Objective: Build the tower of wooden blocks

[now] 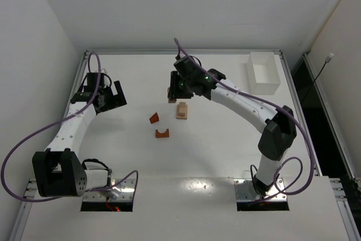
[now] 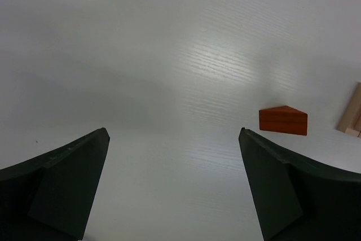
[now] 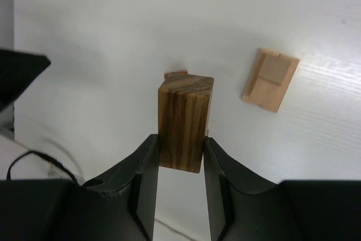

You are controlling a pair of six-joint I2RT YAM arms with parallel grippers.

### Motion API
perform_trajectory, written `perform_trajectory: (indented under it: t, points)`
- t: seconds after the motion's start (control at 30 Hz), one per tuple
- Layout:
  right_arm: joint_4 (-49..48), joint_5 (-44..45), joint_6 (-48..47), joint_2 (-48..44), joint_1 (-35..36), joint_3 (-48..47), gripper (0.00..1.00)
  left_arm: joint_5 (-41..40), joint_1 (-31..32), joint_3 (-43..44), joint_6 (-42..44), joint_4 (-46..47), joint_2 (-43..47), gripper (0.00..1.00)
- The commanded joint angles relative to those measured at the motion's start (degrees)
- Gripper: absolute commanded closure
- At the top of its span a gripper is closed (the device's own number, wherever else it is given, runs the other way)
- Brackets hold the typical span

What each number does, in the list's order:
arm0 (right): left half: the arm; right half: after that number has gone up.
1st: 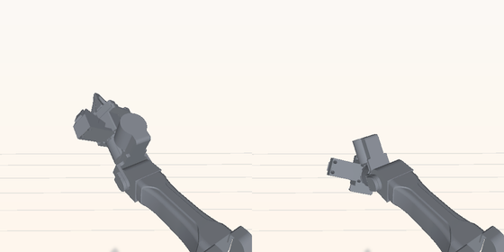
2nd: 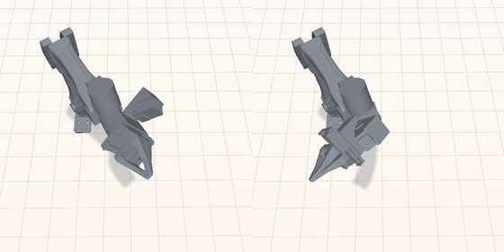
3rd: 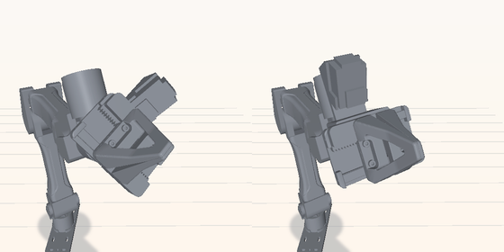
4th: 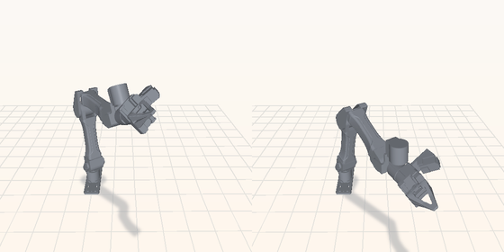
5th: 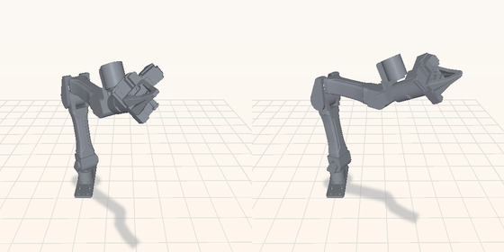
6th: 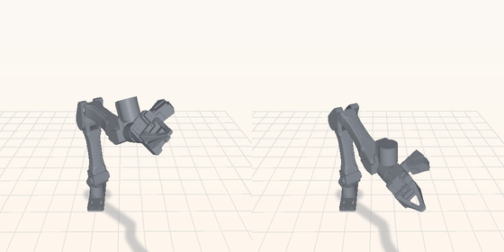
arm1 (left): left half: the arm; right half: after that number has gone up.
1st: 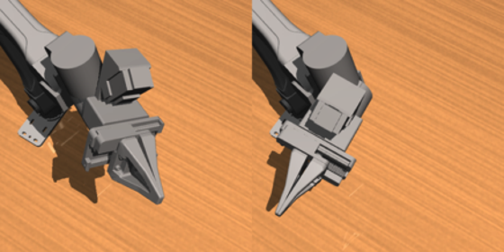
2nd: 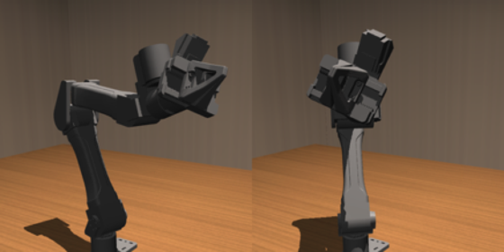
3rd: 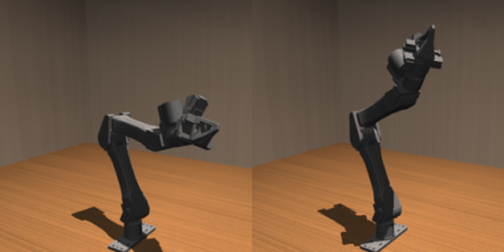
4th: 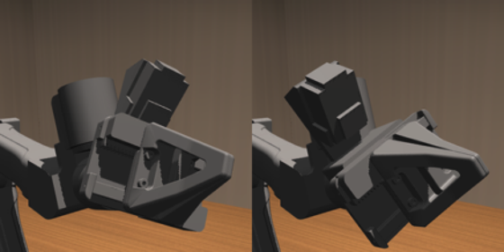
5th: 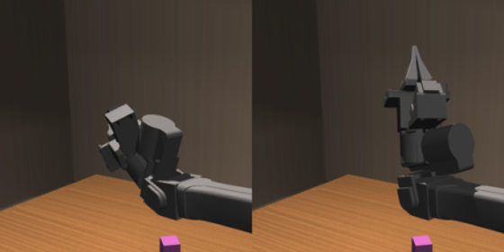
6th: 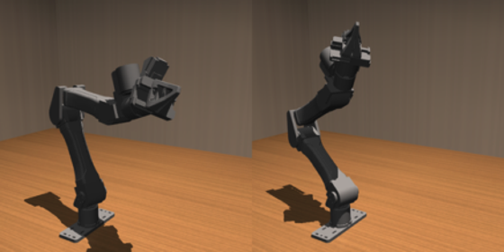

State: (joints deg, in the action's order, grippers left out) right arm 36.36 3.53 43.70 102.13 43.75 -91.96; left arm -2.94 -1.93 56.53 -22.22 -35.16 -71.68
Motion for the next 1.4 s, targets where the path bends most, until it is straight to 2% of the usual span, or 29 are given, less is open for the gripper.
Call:
perform_trajectory:
  t: [0.0,0.27,0.47,0.83,1.37]
  points:
    - [3.45,5.95,3.14,4.04,-1.47,-4.27,1.00,-0.49,-0.53,3.58,-0.81,0.70,-0.74,0.00]
    - [4.60,7.81,3.14,8.96,-4.98,-6.12,1.00,-2.15,-0.53,5.25,-1.34,0.70,-1.97,0.00]
    - [4.08,7.81,2.62,10.02,-6.21,-3.84,1.00,-2.16,-0.53,5.25,-1.34,1.23,-1.97,0.00]
    - [1.17,2.19,2.09,12.57,-6.22,-2.17,1.00,-2.68,-0.53,5.25,-1.34,1.23,-1.97,0.00]
    - [-0.06,1.39,1.56,14.24,-7.36,-1.11,1.00,-2.69,-0.53,4.73,-1.34,1.76,-2.50,0.00]
